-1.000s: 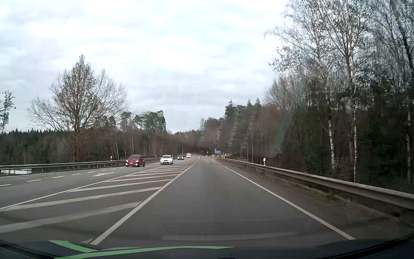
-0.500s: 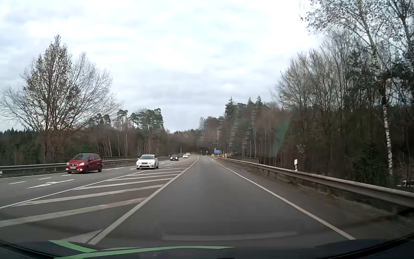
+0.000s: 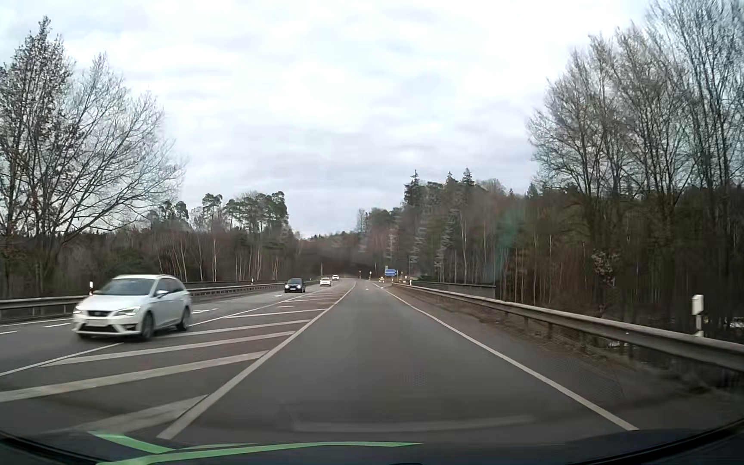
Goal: Follow the waypoints while adhering to traffic rules and regulations
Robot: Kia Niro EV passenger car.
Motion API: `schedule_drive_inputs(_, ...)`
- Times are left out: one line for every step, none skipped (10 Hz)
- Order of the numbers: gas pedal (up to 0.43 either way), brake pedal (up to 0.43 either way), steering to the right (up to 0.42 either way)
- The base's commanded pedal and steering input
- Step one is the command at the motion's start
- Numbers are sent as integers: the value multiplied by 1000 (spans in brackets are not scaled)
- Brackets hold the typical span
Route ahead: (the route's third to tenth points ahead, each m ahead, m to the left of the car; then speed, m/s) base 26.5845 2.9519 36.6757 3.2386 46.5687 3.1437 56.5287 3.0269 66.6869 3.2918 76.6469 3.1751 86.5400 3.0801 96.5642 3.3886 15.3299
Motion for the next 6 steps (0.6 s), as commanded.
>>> schedule_drive_inputs(169, 0, 3)
schedule_drive_inputs(169, 0, 3)
schedule_drive_inputs(169, 0, 3)
schedule_drive_inputs(169, 0, 3)
schedule_drive_inputs(169, 0, 3)
schedule_drive_inputs(169, 0, 3)
